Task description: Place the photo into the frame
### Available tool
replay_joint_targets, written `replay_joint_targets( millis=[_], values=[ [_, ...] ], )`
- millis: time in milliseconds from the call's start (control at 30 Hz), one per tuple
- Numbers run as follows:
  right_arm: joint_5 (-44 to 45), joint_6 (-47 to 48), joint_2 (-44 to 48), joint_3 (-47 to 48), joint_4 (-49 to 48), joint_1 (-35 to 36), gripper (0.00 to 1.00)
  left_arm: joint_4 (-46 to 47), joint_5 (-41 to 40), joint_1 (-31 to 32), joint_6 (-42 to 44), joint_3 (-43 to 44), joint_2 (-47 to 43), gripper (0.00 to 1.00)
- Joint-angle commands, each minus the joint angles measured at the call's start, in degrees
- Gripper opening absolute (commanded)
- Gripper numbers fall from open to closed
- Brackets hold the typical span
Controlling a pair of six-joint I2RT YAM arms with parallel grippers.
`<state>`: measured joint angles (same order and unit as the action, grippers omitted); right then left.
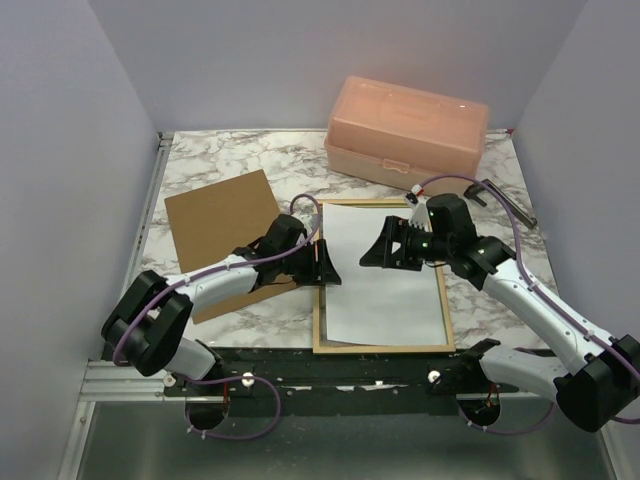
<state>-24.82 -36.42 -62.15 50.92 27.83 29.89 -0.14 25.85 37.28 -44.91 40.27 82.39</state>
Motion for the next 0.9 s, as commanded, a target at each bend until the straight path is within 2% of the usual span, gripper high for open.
replay_joint_targets(
  millis=[0, 233, 500, 700, 867],
  values=[
    [-0.1, -0.46, 0.72, -0.86, -0.94, -0.27, 0.83, -7.15, -5.65, 1.62, 2.58, 3.65, -3.36, 0.57],
    [0.03, -0.57, 0.71, -1.0, -1.32, -0.27, 0.83, -14.5, -14.1, 2.22, 3.06, 3.86, -8.18, 0.72],
    [-2.02, -0.94, -0.41, -2.34, -2.96, -0.27, 0.84, -21.7, -25.37, 2.19, 2.06, 1.39, -18.11, 0.85],
    [-2.99, -0.04, -1.64, -2.41, -2.24, -0.28, 0.85, -25.9, -33.25, 2.01, 0.31, -1.17, -24.33, 0.88],
    [-4.24, 0.75, -4.16, -2.72, -2.6, -0.27, 0.89, -28.69, -34.94, 0.18, -0.34, -3.19, -26.68, 0.9]
  ],
)
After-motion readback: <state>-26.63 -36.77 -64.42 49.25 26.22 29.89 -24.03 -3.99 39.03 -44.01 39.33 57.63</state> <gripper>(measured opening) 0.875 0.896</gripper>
